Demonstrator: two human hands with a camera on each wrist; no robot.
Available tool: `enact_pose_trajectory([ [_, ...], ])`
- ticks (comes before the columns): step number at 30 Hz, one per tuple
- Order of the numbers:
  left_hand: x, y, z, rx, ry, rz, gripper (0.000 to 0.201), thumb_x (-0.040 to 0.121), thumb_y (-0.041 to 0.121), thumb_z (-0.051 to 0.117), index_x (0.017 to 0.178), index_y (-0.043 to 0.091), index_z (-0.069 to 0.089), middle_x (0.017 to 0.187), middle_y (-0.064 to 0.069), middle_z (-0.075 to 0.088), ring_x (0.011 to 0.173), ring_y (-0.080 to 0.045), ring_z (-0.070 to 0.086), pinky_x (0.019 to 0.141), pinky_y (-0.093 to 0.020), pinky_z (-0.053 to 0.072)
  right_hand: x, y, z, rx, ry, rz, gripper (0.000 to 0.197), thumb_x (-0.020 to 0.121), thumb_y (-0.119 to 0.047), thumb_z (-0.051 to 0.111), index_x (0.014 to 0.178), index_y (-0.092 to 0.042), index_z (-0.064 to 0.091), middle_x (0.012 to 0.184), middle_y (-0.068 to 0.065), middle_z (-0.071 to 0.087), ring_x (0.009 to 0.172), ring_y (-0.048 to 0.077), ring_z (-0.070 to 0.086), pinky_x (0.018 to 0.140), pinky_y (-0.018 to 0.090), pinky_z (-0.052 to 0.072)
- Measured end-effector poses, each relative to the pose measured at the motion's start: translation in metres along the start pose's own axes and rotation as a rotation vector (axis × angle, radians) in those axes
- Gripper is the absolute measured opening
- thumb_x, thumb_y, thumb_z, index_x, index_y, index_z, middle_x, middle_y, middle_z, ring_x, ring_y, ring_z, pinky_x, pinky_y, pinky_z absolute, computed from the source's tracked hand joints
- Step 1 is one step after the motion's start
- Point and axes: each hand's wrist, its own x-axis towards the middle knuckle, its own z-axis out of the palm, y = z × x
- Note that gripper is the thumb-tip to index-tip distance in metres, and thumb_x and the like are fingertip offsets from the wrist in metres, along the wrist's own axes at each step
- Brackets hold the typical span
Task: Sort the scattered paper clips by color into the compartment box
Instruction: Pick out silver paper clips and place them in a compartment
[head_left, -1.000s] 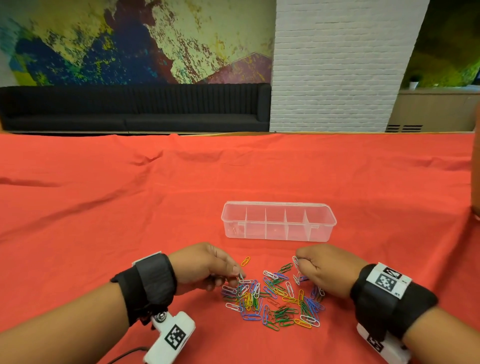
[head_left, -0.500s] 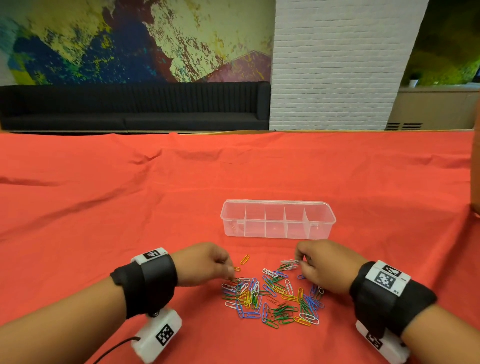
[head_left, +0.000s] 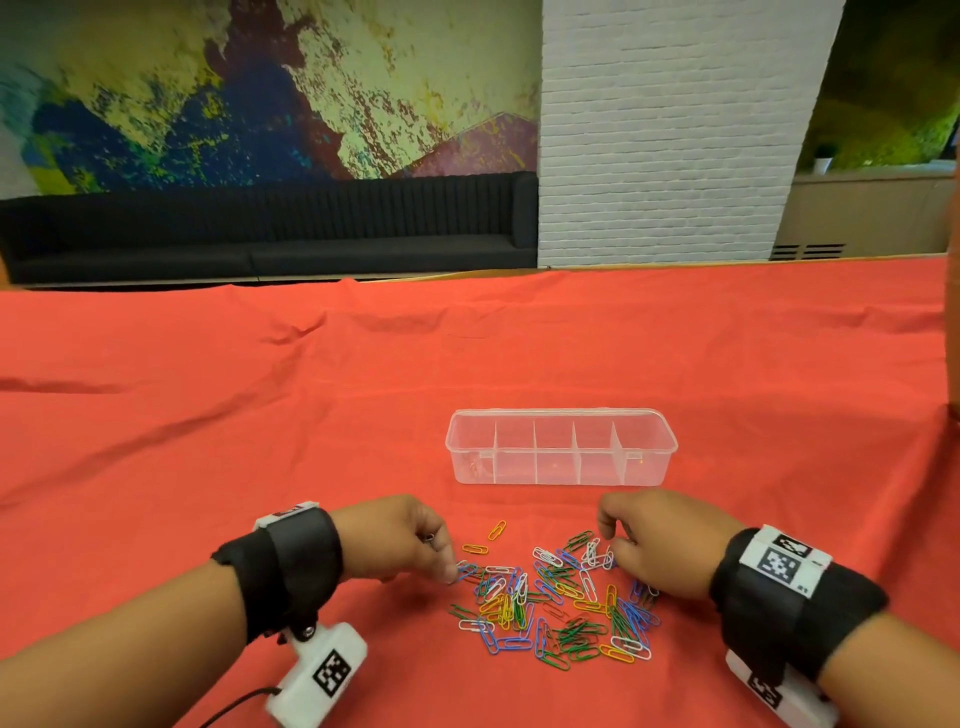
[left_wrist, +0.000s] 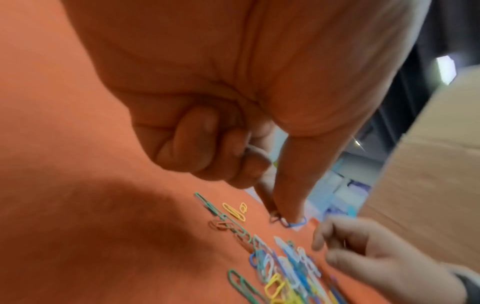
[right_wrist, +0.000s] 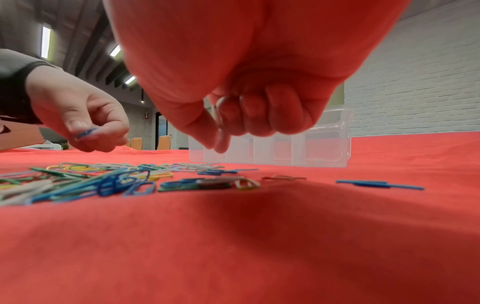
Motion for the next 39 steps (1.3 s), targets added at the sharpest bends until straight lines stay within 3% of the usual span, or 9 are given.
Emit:
enact_pose_trajectory([
  [4,-0.003,-0.005,0.000,-0.267,-0.034,-0.048,0.011,0.074,0.028,0.073,0.068,0.021,0.068,0.053,0.009,0.050,0.045,-0.005,0.037,0.044,-0.019,0.028,-0.003,-0.002,-0.003,-0.008,-0.025,0.007,0.012,0.081,-0.032,0.049,0.092,-0.030,0.054,0.070,-0.013,0.051,0.073,0.012,0.051,0.061,0.026,0.035],
  [12,0.003,-0.007,-0.001,-0.444,-0.034,-0.046,0.018,0.063,0.024,0.081,0.068,0.019,0.065,0.065,-0.002,0.065,0.046,-0.009,0.041,0.041,-0.020,0.025,-0.005,-0.005,-0.005,0.072,-0.043,0.009,0.019,0.080,-0.033,0.043,0.098,-0.030,0.047,0.072,-0.012,0.054,0.072,0.013,0.050,0.066,0.032,0.041],
  [17,0.014,0.004,-0.009,-0.645,-0.010,-0.104,0.030,0.076,0.005,0.064,0.105,0.010,0.066,0.071,-0.004,0.062,0.048,-0.009,0.042,0.040,-0.016,0.026,-0.003,-0.004,-0.009,0.169,-0.082,0.022,0.019,0.076,-0.027,0.034,0.090,-0.028,0.045,0.079,-0.008,0.060,0.077,0.016,0.055,0.073,0.037,0.047],
  [21,0.027,0.019,-0.018,-0.907,0.021,-0.125,0.020,0.081,0.004,0.052,0.096,0.007,0.067,0.071,-0.006,0.057,0.054,-0.014,0.051,0.042,-0.019,0.037,0.004,0.006,-0.023,0.249,-0.043,0.020,0.024,0.083,-0.018,0.038,0.092,-0.036,0.050,0.084,-0.015,0.067,0.075,0.005,0.059,0.073,0.028,0.051],
  [25,0.040,0.031,-0.025,-1.191,0.007,-0.090,0.030,0.090,0.015,0.046,0.106,0.001,0.067,0.094,-0.020,0.067,0.075,-0.027,0.068,0.061,-0.032,0.057,0.022,-0.001,-0.041,0.636,0.068,0.021,0.025,0.089,-0.001,0.045,0.092,-0.021,0.059,0.090,-0.004,0.075,0.072,0.012,0.068,0.066,0.028,0.054],
  [29,0.056,0.036,-0.034,-1.324,0.036,-0.033,0.046,0.099,0.029,0.043,0.122,-0.008,0.059,0.123,-0.029,0.063,0.104,-0.036,0.067,0.088,-0.041,0.054,0.054,-0.015,-0.048,0.914,0.220,0.089,0.017,0.089,0.005,0.051,0.086,-0.007,0.061,0.084,0.010,0.071,0.075,0.022,0.071,0.066,0.037,0.059],
  [31,0.067,0.042,-0.038,-1.333,0.102,-0.014,0.045,0.099,0.027,0.045,0.124,-0.008,0.056,0.124,-0.028,0.062,0.109,-0.037,0.065,0.088,-0.039,0.054,0.075,-0.022,-0.049,0.899,0.294,0.116,0.016,0.088,0.003,0.055,0.082,-0.009,0.063,0.076,0.006,0.065,0.070,0.018,0.068,0.067,0.038,0.057],
  [34,0.084,0.052,-0.047,-1.259,0.254,-0.006,0.034,0.098,0.021,0.046,0.117,-0.005,0.058,0.110,-0.024,0.066,0.098,-0.033,0.068,0.081,-0.036,0.057,0.107,-0.028,-0.045,0.747,0.347,0.106,0.012,0.084,-0.010,0.065,0.077,-0.019,0.067,0.067,-0.004,0.062,0.063,0.013,0.059,0.066,0.036,0.053],
  [39,0.105,0.061,-0.057,-1.225,0.260,-0.034,0.030,0.097,0.029,0.051,0.102,0.000,0.056,0.107,-0.022,0.060,0.093,-0.034,0.062,0.076,-0.036,0.054,0.138,-0.037,-0.033,0.603,0.333,0.148,0.009,0.084,-0.020,0.069,0.077,-0.024,0.065,0.071,-0.006,0.061,0.068,0.013,0.057,0.067,0.030,0.049],
])
